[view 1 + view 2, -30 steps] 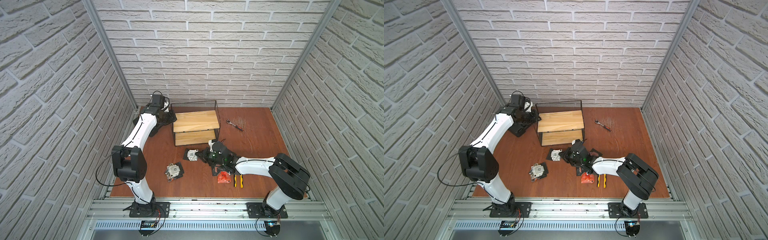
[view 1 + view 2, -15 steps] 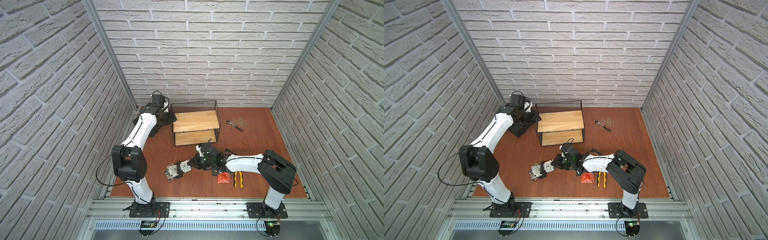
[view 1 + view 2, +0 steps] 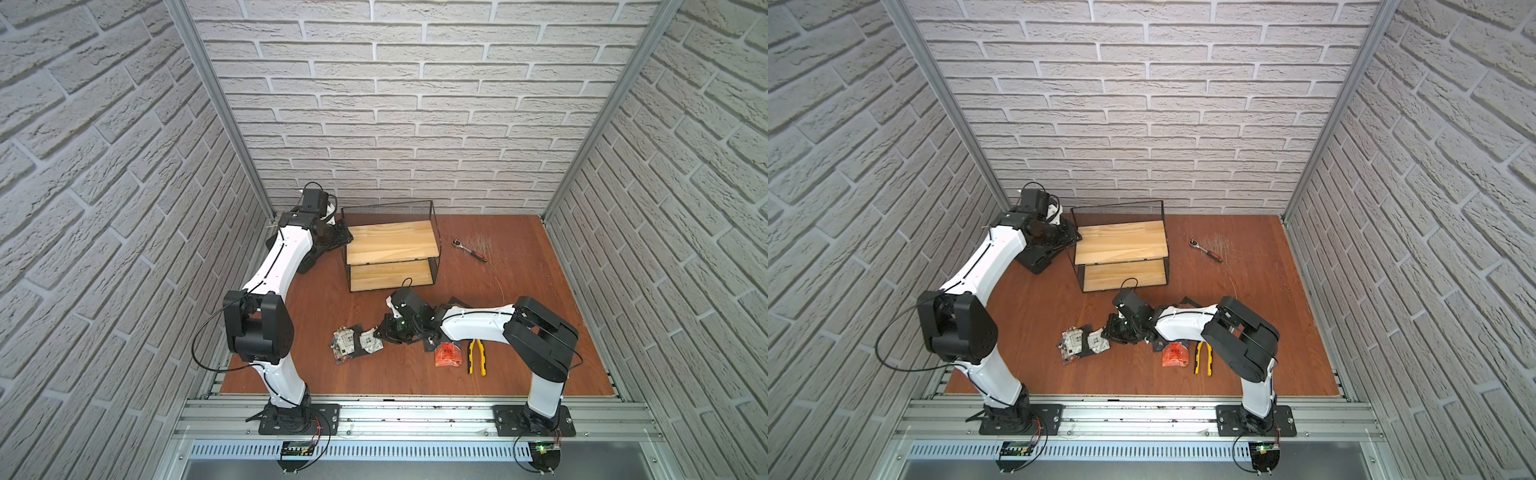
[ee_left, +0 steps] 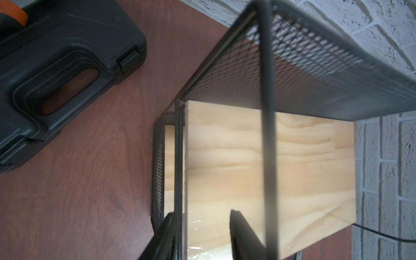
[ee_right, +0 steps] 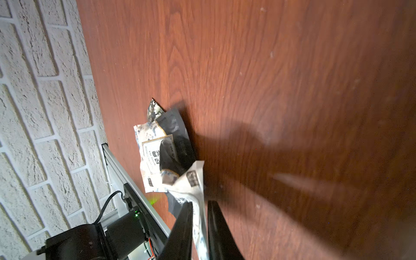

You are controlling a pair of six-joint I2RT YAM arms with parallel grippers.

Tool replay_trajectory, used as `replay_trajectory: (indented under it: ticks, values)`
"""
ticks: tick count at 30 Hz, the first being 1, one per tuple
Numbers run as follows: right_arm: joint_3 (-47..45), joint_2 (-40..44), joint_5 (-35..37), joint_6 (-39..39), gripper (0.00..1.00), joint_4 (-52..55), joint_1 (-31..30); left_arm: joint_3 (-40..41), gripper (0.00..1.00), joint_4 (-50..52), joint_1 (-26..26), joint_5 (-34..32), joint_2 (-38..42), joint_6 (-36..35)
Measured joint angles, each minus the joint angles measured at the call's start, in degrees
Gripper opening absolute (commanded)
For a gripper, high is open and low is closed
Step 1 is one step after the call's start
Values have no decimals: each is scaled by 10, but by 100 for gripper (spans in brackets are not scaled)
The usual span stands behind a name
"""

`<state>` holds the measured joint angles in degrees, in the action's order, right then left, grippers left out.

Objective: Remove the tea bags from the shelf
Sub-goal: Place the tea bag at the center of the board.

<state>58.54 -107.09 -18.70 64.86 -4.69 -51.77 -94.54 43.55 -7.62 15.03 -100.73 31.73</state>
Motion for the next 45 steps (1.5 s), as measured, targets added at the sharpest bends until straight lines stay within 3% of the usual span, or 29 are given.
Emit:
replay_trajectory:
  ticks: [10, 21, 25, 28, 29, 30, 32, 34, 39, 45]
  values:
    - [5, 1, 22, -28, 47, 58, 0, 0, 52, 2, 0, -21, 3, -2]
    - [24, 93, 52, -91, 56, 179, 7, 17, 65, -3, 1, -68, 51, 5]
    - [26, 153, 78, -131, 57, 239, 12, 33, 76, -3, 1, -93, 85, 14]
    - [26, 206, 111, -163, 58, 290, 17, 53, 96, -3, 1, -115, 118, 19]
    - [26, 227, 122, -174, 59, 308, 19, 63, 98, -3, 1, -125, 132, 22]
    - [26, 246, 133, -184, 60, 324, 22, 71, 98, -1, 1, -135, 146, 27]
    - [26, 289, 157, -202, 73, 357, 30, 93, 98, 0, 1, -156, 177, 31]
    - [22, 337, 186, -217, 99, 385, 42, 114, 98, 3, 1, -176, 205, 35]
    - [-7, 447, 247, -226, 100, 458, 101, 177, 98, 15, 1, -212, 267, 45]
    - [-10, 515, 347, -233, 100, 549, 181, 250, 98, 29, 2, -250, 310, 46]
